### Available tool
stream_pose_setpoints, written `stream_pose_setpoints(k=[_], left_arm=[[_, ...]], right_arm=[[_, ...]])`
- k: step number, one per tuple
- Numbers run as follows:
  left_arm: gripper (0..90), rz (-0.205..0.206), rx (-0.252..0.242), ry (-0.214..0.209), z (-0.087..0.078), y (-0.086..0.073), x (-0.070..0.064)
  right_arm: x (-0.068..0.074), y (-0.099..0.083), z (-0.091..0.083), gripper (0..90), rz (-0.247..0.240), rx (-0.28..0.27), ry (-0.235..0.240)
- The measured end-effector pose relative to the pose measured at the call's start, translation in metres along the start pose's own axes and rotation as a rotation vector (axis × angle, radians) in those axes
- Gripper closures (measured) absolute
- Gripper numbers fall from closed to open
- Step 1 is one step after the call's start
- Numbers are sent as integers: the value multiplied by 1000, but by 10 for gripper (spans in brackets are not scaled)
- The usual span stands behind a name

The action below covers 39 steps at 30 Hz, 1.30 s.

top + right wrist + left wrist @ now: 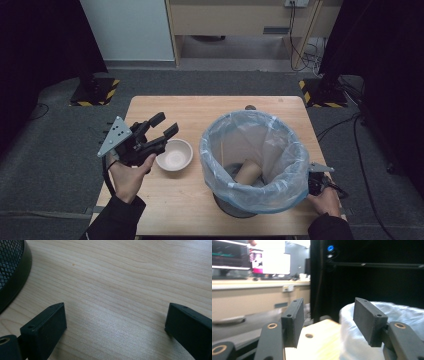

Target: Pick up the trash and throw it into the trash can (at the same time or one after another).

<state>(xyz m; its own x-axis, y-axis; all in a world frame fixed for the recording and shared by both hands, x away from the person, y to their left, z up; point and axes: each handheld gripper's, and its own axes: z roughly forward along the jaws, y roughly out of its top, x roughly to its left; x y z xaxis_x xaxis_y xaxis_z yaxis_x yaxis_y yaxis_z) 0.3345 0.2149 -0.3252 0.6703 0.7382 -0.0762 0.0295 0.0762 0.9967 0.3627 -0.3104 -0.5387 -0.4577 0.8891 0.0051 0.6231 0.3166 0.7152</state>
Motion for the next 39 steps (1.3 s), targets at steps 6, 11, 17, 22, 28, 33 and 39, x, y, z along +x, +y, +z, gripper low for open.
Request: stream_pose_setpoints(k=[6,11,17,22,28,33,39], left_arm=[[368,-16,91,100,-3,-27,28],[347,-26,169,168,0,-49,47],[332,-56,243,231,1,-77,70],[331,-76,333,288,-1,-102,88],[326,-89,431,321,1,-129,100],[329,-87,509,332,5,-146,105],[342,-93,568,324,10,-158,107]], right_arm=[[0,0,0,38,0,0,0],[0,0,0,38,0,0,0],[0,0,0,38,0,0,0],[0,0,0,38,1,0,0],[0,0,0,36,-2,0,1],[0,0,0,35,-2,0,1],[0,0,0,35,-2,0,1]])
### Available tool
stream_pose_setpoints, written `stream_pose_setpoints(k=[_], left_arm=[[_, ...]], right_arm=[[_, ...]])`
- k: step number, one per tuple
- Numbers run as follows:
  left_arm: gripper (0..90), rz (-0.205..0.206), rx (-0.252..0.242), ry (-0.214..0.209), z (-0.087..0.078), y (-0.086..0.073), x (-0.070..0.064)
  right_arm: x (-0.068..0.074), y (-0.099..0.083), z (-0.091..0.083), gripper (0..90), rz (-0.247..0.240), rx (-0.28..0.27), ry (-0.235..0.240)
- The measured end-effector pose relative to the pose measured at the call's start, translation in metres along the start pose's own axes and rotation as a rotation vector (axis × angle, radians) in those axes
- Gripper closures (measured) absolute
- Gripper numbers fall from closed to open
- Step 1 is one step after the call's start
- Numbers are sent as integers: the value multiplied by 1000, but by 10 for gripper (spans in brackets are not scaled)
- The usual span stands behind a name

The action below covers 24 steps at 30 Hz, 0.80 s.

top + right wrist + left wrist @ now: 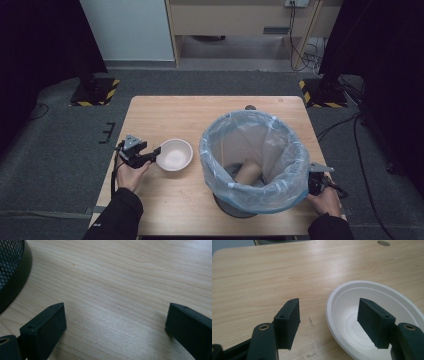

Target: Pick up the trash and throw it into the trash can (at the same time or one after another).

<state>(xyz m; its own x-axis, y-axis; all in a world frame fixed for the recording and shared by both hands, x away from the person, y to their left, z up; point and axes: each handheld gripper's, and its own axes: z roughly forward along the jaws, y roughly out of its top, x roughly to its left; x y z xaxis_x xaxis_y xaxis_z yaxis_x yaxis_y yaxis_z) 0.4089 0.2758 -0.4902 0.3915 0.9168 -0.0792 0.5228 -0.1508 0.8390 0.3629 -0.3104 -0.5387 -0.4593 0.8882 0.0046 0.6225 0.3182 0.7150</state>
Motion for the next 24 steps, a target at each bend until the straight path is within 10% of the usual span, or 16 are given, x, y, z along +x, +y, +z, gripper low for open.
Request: stream_pose_setpoints(k=[24], left_arm=[[638,-62,185,-71,16,-11,-2]], right_arm=[[0,0,0,35,0,0,0]])
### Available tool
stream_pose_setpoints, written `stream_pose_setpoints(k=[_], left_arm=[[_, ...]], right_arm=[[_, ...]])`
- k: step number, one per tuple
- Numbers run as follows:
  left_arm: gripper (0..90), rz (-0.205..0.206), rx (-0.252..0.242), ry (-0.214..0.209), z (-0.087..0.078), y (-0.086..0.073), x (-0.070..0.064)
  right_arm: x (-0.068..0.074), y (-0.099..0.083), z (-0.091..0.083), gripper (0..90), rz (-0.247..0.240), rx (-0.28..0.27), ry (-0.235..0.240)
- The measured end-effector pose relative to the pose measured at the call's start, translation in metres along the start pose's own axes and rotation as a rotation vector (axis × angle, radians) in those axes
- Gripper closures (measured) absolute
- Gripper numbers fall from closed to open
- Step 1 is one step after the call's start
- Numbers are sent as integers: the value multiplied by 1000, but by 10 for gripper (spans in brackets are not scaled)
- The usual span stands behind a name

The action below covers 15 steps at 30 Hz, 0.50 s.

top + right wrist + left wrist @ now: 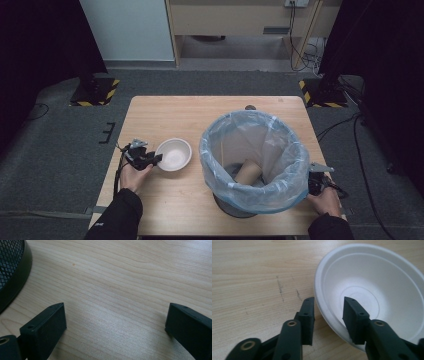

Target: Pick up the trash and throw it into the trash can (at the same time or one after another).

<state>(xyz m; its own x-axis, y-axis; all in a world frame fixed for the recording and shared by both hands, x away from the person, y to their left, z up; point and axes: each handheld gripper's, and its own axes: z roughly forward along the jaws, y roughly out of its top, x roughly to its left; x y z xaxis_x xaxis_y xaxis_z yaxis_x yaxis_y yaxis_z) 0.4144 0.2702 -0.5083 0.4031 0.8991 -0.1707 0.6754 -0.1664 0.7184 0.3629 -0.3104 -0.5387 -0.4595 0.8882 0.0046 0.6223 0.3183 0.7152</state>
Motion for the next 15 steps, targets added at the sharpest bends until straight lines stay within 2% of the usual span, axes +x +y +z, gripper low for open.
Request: stream_pose_setpoints(k=[4,15], left_arm=[[699,7,20,-2,0,0,-1],[792,20,-27,-35,-8,6,-9]], right_arm=[[0,0,0,35,0,0,0],[0,0,0,35,0,0,0]])
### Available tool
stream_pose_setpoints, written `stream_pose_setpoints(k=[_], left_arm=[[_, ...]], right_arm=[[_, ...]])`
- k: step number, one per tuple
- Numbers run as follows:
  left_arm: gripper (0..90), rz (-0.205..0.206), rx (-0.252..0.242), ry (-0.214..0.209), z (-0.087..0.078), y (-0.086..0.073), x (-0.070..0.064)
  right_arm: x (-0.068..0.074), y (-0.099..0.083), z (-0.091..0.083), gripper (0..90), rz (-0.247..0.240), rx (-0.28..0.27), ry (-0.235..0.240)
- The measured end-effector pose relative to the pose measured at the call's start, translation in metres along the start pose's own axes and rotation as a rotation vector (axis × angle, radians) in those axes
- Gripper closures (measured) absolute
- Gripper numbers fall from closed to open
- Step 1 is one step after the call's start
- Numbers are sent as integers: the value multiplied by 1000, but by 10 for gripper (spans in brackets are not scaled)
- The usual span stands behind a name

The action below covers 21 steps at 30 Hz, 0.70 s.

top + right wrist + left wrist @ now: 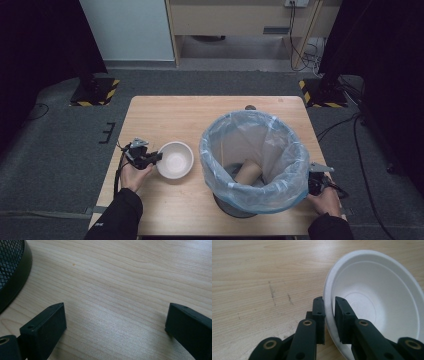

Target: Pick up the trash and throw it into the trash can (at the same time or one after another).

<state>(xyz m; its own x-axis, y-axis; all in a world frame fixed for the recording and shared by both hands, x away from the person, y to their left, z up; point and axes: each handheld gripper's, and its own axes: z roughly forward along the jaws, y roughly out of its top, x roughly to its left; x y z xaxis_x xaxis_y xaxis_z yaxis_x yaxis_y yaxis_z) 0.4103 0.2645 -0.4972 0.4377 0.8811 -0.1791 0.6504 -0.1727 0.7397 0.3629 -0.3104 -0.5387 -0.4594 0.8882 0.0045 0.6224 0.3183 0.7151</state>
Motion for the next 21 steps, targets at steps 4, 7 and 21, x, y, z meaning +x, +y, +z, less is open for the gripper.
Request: stream_pose_setpoints(k=[4,7,21], left_arm=[[814,17,-18,-11,-3,3,-5],[822,32,-33,-22,-6,6,-8],[837,89,-126,-17,-31,21,-20]], right_arm=[[0,0,0,35,0,0,0],[0,0,0,35,0,0,0],[0,0,0,33,-1,3,2]])
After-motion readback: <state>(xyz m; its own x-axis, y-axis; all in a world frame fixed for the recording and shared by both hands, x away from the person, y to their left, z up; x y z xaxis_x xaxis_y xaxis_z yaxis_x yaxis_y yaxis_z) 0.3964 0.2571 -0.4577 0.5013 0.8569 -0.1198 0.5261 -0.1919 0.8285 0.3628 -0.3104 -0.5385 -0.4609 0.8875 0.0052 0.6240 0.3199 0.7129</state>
